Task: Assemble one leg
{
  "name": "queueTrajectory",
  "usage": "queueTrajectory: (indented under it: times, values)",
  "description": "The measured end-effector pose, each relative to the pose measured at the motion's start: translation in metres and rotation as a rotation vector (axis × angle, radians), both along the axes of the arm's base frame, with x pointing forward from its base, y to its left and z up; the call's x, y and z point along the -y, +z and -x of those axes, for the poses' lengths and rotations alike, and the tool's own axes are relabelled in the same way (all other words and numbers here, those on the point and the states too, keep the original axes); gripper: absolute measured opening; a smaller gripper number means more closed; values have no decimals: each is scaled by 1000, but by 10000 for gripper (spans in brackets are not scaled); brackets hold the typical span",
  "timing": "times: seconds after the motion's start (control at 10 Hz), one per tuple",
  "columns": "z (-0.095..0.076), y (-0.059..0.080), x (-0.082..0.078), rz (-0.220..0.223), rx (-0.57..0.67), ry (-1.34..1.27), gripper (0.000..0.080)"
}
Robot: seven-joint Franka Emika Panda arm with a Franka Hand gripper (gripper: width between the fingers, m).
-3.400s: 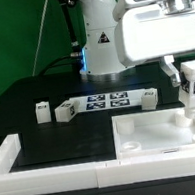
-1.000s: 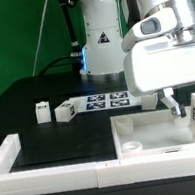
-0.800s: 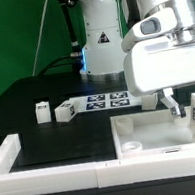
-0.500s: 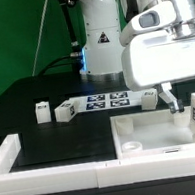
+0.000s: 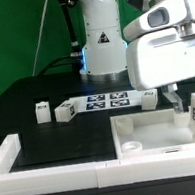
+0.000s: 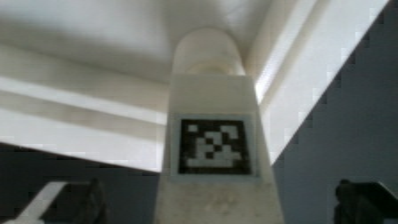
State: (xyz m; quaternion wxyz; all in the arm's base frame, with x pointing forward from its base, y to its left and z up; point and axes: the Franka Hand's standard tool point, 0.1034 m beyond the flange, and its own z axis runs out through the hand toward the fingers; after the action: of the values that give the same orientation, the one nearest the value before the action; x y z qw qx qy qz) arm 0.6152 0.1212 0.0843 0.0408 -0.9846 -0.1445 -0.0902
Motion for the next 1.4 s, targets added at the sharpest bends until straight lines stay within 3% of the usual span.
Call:
queueTrajectory:
  times: [0.1, 0.3, 0.4, 0.7, 0.8, 0.9, 1.0, 1.1, 1.4]
  values:
    - [-3, 2, 0, 12, -45, 2, 649]
    - [6, 1, 0, 43, -279, 21, 649]
    - [-2, 1, -1, 40, -269, 19, 649]
    - [-2, -1, -1, 37, -252, 4, 649]
    - [-2, -1, 0, 37, -251, 5, 514]
    - [-2, -2, 0, 37, -252, 8, 514]
    - [-2, -2, 0, 37, -252, 8, 364]
    - [-2, -2, 2, 39, -252, 6, 295]
    - [-2, -3, 2, 38, -254, -3, 295]
